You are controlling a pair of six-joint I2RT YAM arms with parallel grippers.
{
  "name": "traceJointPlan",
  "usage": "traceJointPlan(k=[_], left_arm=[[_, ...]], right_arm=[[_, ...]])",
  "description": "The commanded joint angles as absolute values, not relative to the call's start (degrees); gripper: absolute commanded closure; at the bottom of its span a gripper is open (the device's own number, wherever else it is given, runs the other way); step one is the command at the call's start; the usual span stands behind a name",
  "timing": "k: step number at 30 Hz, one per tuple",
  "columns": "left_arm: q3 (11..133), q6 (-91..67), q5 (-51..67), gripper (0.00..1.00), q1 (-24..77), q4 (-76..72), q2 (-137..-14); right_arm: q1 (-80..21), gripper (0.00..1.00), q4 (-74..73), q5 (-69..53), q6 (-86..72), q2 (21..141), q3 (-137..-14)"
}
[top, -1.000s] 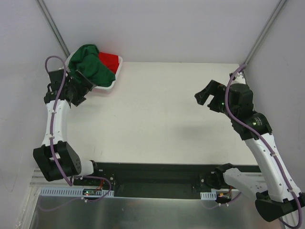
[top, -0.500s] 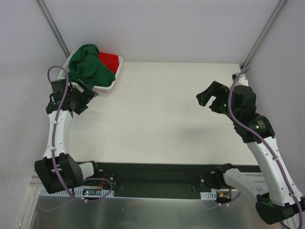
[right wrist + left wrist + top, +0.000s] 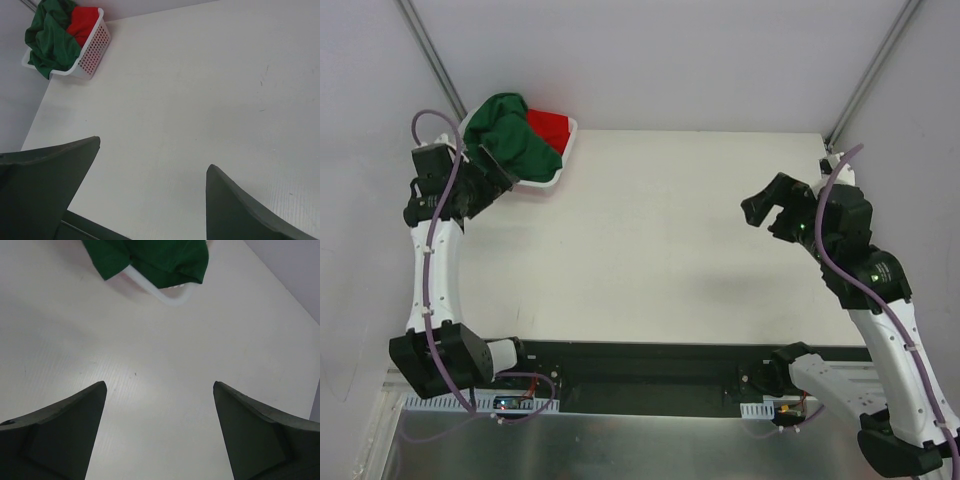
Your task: Fold and stack the t-shirts
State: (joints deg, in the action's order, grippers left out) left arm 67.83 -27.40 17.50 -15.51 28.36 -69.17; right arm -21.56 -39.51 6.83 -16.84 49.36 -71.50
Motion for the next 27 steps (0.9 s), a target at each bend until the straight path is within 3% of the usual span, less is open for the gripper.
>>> traceJointPlan(k=[1, 7, 12, 19, 27], left_arm=[[80.13, -23.9, 18.02, 0.11, -16.17, 27.69, -74.6], [95.96, -28.03, 13.45, 0.21, -15.56, 27.51, -92.44], [108.96, -27.34, 7.04, 0.23, -14.06, 27.51, -106.31], [120.05, -25.23, 1.15, 0.27, -14.15, 27.42, -118.47], [129.28, -24.96, 3.33, 0.34, -14.06, 26.9, -128.05]], right_arm=[[-21.45, 0.04, -38.6, 9.75, -15.29, 48.43, -74.8], [-21.45, 0.04, -34.28, 9.85, -13.98, 50.36, -74.0], [-21.36, 0.04, -34.1, 8.88, -12.83, 54.48, -74.53], [-21.36, 0.04, -34.37, 8.52, -11.08, 58.09, -77.52], [-21.27, 0.04, -34.45, 11.42, -9.85, 59.94, -77.96]])
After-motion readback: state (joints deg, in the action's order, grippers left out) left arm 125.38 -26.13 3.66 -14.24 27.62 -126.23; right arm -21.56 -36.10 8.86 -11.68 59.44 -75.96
